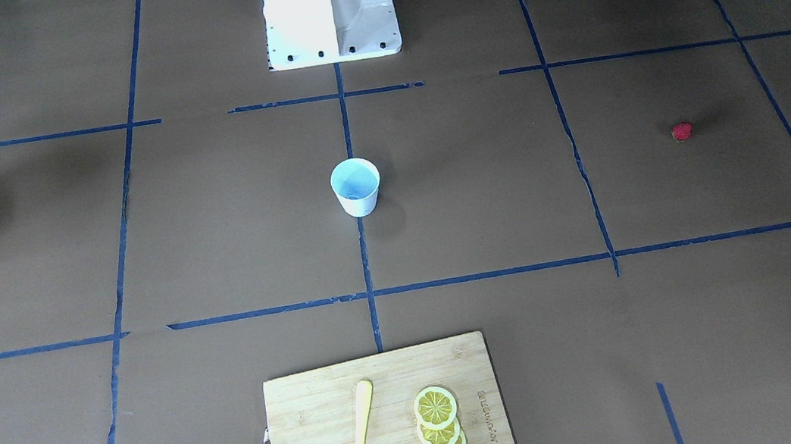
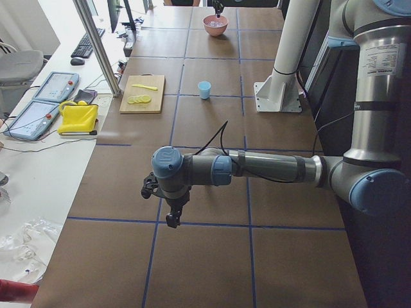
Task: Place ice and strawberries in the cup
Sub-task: 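Grasp another ice cube from the bowl with the right gripper, then carry the second ice cube with the right gripper over the cup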
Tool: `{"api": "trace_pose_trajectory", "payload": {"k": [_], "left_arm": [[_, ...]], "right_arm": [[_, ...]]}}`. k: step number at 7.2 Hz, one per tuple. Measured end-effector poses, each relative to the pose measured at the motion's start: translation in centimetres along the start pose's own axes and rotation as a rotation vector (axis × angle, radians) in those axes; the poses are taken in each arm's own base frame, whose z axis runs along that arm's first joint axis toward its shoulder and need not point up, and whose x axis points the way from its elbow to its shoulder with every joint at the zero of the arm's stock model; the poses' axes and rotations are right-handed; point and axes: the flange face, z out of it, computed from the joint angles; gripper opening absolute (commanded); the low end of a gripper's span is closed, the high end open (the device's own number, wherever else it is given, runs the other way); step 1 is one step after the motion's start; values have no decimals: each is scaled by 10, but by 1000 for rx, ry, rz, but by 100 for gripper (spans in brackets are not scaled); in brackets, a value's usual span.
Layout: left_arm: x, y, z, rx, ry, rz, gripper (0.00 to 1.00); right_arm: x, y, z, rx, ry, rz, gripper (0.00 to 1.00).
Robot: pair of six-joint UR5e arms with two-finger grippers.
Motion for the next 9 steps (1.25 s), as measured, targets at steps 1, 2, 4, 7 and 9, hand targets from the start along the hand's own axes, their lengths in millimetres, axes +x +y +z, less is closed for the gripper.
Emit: {"api": "trace_pose_trajectory", "payload": {"k": [1,2,4,7,9], "left_arm": [[0,0,0,0,0,0,100],[0,0,0,0,0,0,100],[0,0,0,0,0,0,100],[1,-1,0,0,0,2,100],[1,-1,-1,2,0,3,100]], "right_arm": [[-22,-19,-15,35,-41,104,0],[-55,-46,-27,58,-98,217,0],[-150,-117,-42,72,-213,433,0],[-322,-207,-35,52,-345,619,0],[-427,-263,-15,42,-388,708,1]]}}
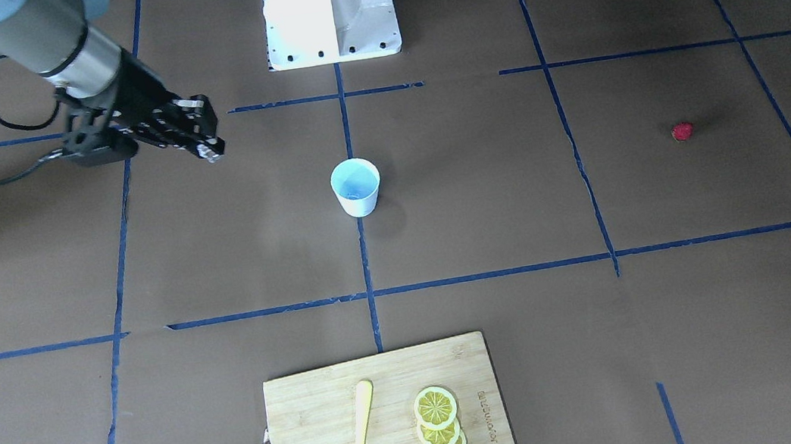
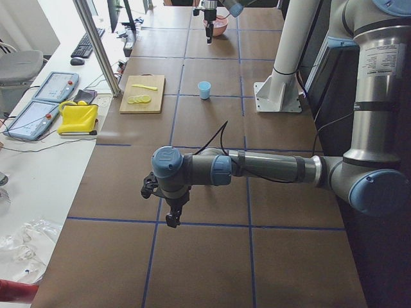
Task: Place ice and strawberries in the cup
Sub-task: 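Carry the second ice cube with the right gripper over the cup, then open the right gripper to drop the ice cube into the cup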
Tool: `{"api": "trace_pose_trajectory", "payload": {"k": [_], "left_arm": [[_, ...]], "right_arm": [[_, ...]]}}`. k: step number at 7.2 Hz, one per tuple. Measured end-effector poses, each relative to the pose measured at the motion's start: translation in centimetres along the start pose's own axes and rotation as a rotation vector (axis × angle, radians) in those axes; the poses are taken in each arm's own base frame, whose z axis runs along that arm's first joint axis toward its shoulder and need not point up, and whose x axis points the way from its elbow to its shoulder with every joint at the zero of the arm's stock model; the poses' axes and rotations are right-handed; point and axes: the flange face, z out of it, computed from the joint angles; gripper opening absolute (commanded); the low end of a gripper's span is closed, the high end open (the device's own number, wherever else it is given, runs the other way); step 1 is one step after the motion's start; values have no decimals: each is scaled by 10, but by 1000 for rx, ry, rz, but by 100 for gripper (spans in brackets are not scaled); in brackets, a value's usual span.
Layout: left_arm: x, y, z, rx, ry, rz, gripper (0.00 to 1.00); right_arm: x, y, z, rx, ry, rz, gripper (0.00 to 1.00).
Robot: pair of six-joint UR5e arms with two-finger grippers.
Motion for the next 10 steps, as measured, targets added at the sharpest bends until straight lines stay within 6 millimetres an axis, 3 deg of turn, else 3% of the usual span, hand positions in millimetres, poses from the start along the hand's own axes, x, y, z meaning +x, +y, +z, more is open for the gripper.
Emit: {"api": "trace_pose_trajectory", "payload": {"k": [1,2,3,4,5,6,7,9,10], "left_arm": [[0,0,0,1,1,0,100],[0,0,0,1,1,0,100],[0,1,0,0,1,-1,100],[0,1,0,0,1,-2,100],[0,1,0,0,1,-1,100],[0,1,0,0,1,-1,100],[0,1,0,0,1,-1,100],[-1,4,3,-3,11,-5,100],[0,7,5,-2,28,-9,100]], "right_arm": [[-45,11,30,1,-6,27,2],[-77,22,52,6,-10,44,2],[-101,29,69,20,-11,53,3],[-113,31,79,31,-7,57,10],[-115,30,85,37,1,57,41],[-115,29,90,39,9,57,61],[-114,28,92,41,14,57,66],[-112,27,97,41,22,58,67],[-112,26,98,41,24,58,99]]}}
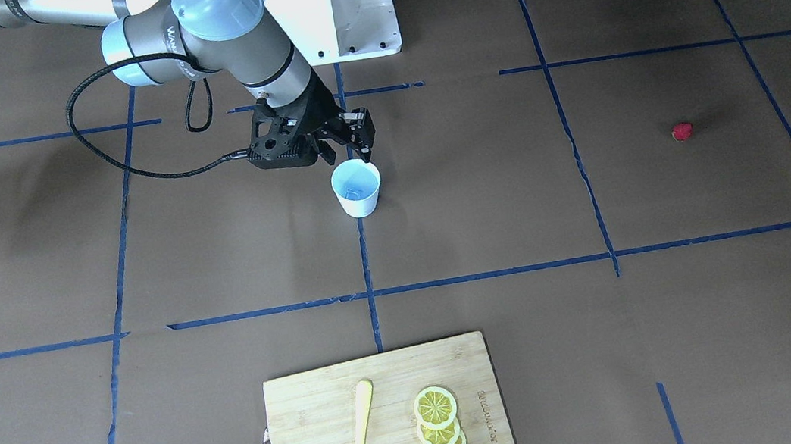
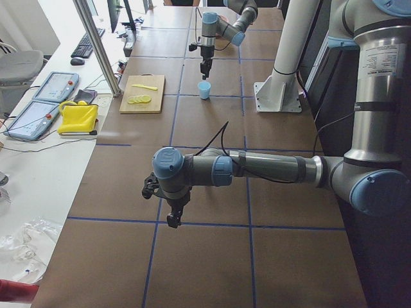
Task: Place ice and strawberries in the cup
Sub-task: 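Open the right gripper to drop the ice cube into the cup, then move the right gripper back to the pink bowl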
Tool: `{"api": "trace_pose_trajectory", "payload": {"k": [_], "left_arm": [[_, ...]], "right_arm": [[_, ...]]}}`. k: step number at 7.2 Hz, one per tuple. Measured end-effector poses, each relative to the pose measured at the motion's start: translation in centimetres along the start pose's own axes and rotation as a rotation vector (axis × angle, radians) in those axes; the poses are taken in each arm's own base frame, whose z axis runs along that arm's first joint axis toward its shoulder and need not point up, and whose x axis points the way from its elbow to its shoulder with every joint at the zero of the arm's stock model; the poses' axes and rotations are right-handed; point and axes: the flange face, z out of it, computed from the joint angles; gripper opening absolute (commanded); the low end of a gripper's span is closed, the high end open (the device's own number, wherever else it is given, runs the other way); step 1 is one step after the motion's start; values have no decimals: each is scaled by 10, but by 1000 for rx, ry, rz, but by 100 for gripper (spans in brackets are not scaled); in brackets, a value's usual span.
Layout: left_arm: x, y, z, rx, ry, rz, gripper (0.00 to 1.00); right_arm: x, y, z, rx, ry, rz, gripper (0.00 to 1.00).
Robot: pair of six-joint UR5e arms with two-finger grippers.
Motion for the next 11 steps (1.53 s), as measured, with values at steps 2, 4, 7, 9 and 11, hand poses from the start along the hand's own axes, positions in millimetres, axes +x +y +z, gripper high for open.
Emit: {"api": "trace_pose_trajectory", "payload": {"k": [2,4,7,9,11], "left_arm": [[3,4,0,5,16,-1,100],[15,9,-11,26,12,16,100],[40,28,-31,61,-3,51,100],[41,31,-32,61,-6,53,100],[40,36,-29,55,-1,47,100]], "right_arm": [[10,-19,-12,11,2,9,100],[68,-82,-65,35,36,-32,100],[166,-130,-180,107,154,-193,100],[246,-158,-215,98,294,-335,100],[335,-210,-235,68,409,-421,100]]}}
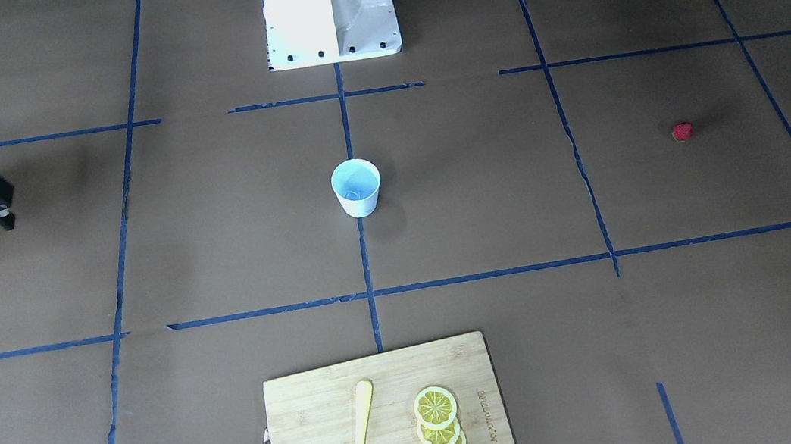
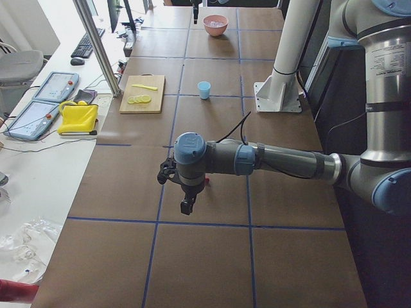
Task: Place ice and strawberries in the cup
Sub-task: 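Move the right gripper back to the pink bowl, then grasp a third ice cube from the bowl with the right gripper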
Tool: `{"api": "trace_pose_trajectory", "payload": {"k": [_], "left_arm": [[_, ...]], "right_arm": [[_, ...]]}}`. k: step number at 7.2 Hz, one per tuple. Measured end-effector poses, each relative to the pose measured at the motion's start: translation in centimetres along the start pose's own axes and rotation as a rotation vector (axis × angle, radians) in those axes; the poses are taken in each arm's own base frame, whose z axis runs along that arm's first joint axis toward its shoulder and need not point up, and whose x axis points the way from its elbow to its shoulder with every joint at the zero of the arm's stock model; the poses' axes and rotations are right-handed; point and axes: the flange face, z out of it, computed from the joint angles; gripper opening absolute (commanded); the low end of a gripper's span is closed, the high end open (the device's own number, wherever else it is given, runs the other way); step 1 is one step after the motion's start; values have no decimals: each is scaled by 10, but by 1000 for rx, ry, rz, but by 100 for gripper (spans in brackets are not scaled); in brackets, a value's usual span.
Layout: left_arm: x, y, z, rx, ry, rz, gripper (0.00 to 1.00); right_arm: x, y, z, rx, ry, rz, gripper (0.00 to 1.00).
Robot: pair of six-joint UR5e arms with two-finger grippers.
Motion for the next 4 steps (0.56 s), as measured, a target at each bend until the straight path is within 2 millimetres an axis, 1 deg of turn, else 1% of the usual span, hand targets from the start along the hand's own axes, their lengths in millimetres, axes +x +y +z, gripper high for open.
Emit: {"api": "trace_pose_trajectory", "payload": {"k": [1,2,3,4], "left_arm": [[0,2,0,-1,3,-1,100],[1,3,0,-1,4,-2,100],[3,6,-1,-1,4,-3,100],[6,11,-2,1,5,-1,100]], "right_arm": [[51,1,13,-36,22,-32,100],[96,6,26,-80,12,-59,100],[127,15,40,-119,-5,-70,100],[148,27,53,-158,-29,-54,100]]}}
